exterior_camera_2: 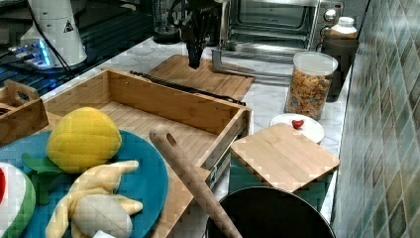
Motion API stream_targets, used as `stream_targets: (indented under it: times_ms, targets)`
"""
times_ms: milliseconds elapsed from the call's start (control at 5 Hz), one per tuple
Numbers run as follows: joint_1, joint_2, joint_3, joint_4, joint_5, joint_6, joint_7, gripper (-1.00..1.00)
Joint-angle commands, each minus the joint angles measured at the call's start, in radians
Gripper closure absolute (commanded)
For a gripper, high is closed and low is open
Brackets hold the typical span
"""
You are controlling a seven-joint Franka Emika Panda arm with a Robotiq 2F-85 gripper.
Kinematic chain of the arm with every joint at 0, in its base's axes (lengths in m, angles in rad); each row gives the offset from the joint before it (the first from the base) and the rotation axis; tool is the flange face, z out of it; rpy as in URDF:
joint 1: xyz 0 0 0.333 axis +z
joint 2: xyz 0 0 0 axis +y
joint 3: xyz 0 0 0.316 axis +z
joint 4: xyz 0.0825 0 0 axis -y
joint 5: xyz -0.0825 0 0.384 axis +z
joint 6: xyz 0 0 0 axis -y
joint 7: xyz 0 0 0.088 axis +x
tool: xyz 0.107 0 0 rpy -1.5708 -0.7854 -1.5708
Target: Close the drawer.
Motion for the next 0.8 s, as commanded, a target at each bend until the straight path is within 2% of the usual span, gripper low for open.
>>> stream_targets:
  times_ms: [200,400,600,800]
  targets:
    - [-0.011,0.021,-0.010,-0.003,-0.063,0.160,-0.082,1.00]
    - [-0.018,0.050,-0.016,-0.034,-0.082,0.268,-0.076,1.00]
    - [-0.033,0.051,-0.014,-0.038,-0.069,0.252,-0.112,1.00]
    - [-0.053,0.021,-0.010,-0.032,-0.046,0.158,-0.153,1.00]
